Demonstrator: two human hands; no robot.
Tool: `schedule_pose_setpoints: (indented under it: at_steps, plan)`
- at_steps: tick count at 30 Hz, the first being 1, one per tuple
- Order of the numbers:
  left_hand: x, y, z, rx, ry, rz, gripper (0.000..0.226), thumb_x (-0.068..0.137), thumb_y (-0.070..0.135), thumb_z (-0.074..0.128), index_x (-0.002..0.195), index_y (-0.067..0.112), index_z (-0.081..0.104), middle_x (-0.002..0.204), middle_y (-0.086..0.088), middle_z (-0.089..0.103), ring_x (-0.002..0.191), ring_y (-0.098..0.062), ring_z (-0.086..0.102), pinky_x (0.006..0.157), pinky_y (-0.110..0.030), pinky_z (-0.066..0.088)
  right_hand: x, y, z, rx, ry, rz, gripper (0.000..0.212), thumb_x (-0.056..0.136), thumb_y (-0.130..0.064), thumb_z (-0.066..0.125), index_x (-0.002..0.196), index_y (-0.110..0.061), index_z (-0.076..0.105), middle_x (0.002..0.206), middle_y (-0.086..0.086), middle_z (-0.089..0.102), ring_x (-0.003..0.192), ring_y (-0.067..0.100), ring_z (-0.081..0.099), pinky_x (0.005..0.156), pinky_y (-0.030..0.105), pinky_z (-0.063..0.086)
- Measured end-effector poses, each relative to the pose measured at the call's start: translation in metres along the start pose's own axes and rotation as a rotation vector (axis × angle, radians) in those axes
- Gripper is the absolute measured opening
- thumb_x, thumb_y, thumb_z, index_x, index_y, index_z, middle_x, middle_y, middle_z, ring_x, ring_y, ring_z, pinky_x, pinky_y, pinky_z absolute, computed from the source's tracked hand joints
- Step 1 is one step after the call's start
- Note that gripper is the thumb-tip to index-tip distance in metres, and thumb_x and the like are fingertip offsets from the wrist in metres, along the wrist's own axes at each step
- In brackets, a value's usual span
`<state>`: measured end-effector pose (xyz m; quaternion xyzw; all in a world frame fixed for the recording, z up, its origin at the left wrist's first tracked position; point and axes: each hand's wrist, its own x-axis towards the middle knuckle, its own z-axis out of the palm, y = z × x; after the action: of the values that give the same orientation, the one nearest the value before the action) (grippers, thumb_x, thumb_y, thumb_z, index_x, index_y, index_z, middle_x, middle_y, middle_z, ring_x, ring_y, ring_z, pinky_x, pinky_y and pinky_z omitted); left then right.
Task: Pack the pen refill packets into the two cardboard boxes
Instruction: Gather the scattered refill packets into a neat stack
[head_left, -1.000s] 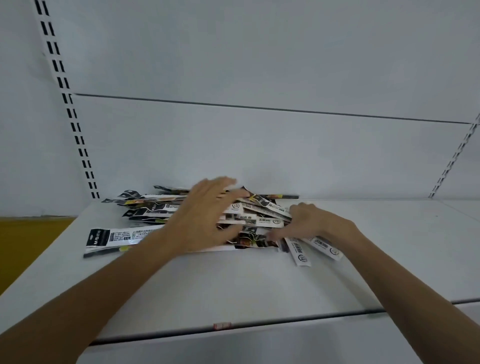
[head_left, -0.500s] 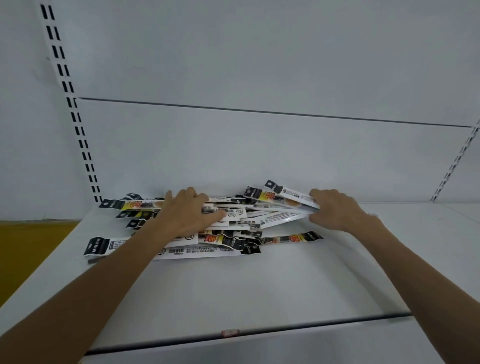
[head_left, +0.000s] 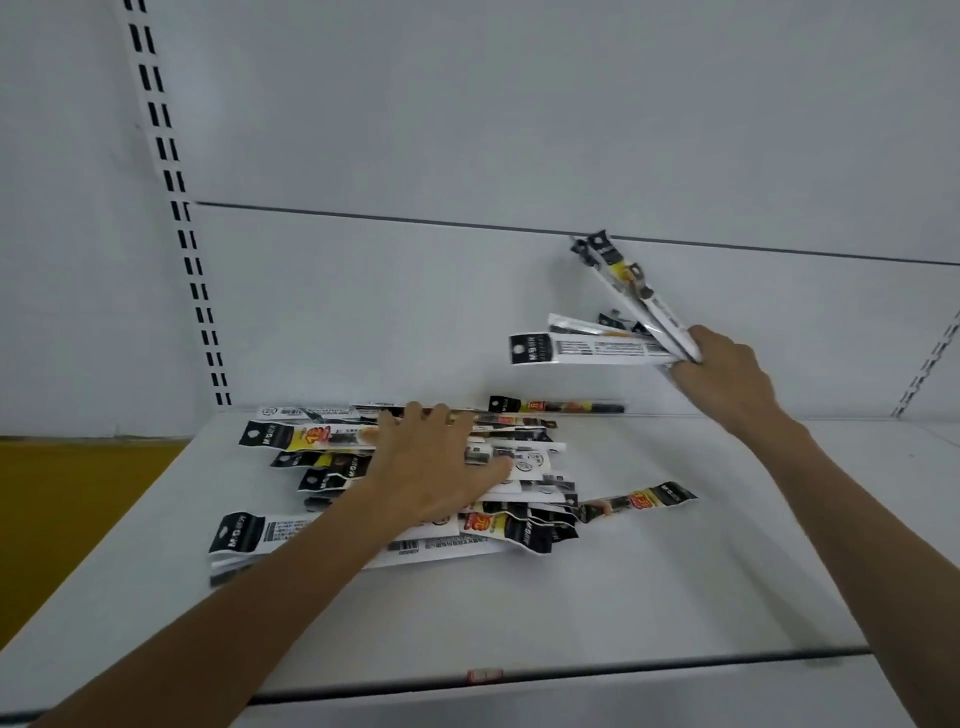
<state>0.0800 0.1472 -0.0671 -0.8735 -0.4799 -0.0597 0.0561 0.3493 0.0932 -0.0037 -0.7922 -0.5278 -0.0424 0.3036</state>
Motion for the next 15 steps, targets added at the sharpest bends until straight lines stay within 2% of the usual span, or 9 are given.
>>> schedule_pose_setpoints:
  at_steps: [2, 4, 6, 8, 10, 12, 13, 15]
  plan:
    - [-0.008, 0.016, -0.004, 0.007, 0.035, 0.007, 0.071, 0.084, 0.067, 0.023, 0.132, 0.018, 0.039, 0.133, -0.008, 0.046, 0.122, -0.028, 0.039, 0.099, -0.05, 0.031, -0.003, -0.028, 0.011, 0.005, -0.031, -0.068, 0.008, 0.09, -0.024, 0.051, 0.094, -0.018, 0.047, 0.084, 0.006, 0.055, 0.075, 0.028, 0.05, 0.063, 0.031, 0.035]
    - [-0.014, 0.027, -0.01, 0.052, 0.222, 0.061, 0.063, 0.085, 0.06, 0.027, 0.122, 0.014, 0.049, 0.122, -0.008, 0.056, 0.113, -0.026, 0.049, 0.093, -0.047, 0.038, -0.008, -0.057, 0.024, 0.003, -0.076, -0.139, 0.007, 0.089, -0.021, 0.05, 0.093, -0.019, 0.045, 0.077, 0.002, 0.053, 0.069, 0.025, 0.051, 0.056, 0.029, 0.034]
    - [-0.017, 0.028, -0.018, 0.037, 0.435, 0.147, 0.056, 0.081, 0.054, 0.032, 0.102, 0.013, 0.064, 0.102, -0.005, 0.067, 0.094, -0.022, 0.06, 0.084, -0.044, 0.046, -0.015, -0.082, 0.039, 0.003, -0.161, -0.222, 0.011, 0.088, -0.018, 0.051, 0.094, -0.019, 0.042, 0.075, -0.001, 0.051, 0.065, 0.02, 0.051, 0.052, 0.026, 0.034]
    - [-0.016, 0.017, -0.023, -0.034, 0.634, 0.234, 0.044, 0.082, 0.046, 0.039, 0.086, 0.014, 0.068, 0.082, -0.002, 0.069, 0.074, -0.017, 0.062, 0.073, -0.035, 0.049, -0.021, -0.097, 0.053, -0.011, -0.299, -0.33, 0.018, 0.086, -0.018, 0.056, 0.098, -0.018, 0.043, 0.084, 0.002, 0.057, 0.071, 0.02, 0.054, 0.057, 0.028, 0.042]
    - [-0.018, 0.001, -0.03, -0.168, 0.772, 0.236, 0.033, 0.081, 0.036, 0.044, 0.081, 0.013, 0.068, 0.07, 0.0, 0.066, 0.06, -0.011, 0.055, 0.058, -0.026, 0.047, -0.025, -0.101, 0.064, -0.011, -0.495, -0.43, 0.031, 0.082, -0.02, 0.063, 0.11, -0.018, 0.049, 0.101, 0.005, 0.062, 0.083, 0.02, 0.057, 0.071, 0.033, 0.049]
    - [-0.019, -0.02, -0.03, -0.275, 0.815, 0.165, 0.031, 0.079, 0.034, 0.043, 0.087, 0.013, 0.066, 0.076, 0.0, 0.064, 0.066, -0.011, 0.053, 0.055, -0.021, 0.04, -0.027, -0.098, 0.065, 0.057, -0.654, -0.434, 0.046, 0.079, -0.025, 0.068, 0.122, -0.023, 0.051, 0.111, 0.0, 0.062, 0.087, 0.013, 0.058, 0.073, 0.023, 0.047]
    - [-0.018, -0.031, -0.027, -0.266, 0.796, 0.14, 0.035, 0.078, 0.037, 0.042, 0.094, 0.014, 0.064, 0.086, -0.002, 0.064, 0.075, -0.014, 0.056, 0.061, -0.024, 0.041, -0.027, -0.096, 0.062, 0.13, -0.687, -0.405, 0.053, 0.078, -0.03, 0.071, 0.126, -0.025, 0.05, 0.116, -0.003, 0.06, 0.092, 0.009, 0.057, 0.077, 0.019, 0.044]
    - [-0.013, -0.05, -0.016, -0.196, 0.655, 0.132, 0.05, 0.078, 0.048, 0.037, 0.11, 0.016, 0.059, 0.111, -0.004, 0.061, 0.101, -0.022, 0.056, 0.082, -0.035, 0.041, -0.024, -0.092, 0.056, 0.262, -0.66, -0.365, 0.063, 0.074, -0.04, 0.075, 0.13, -0.03, 0.049, 0.123, -0.01, 0.058, 0.109, 0.004, 0.052, 0.093, 0.022, 0.039]
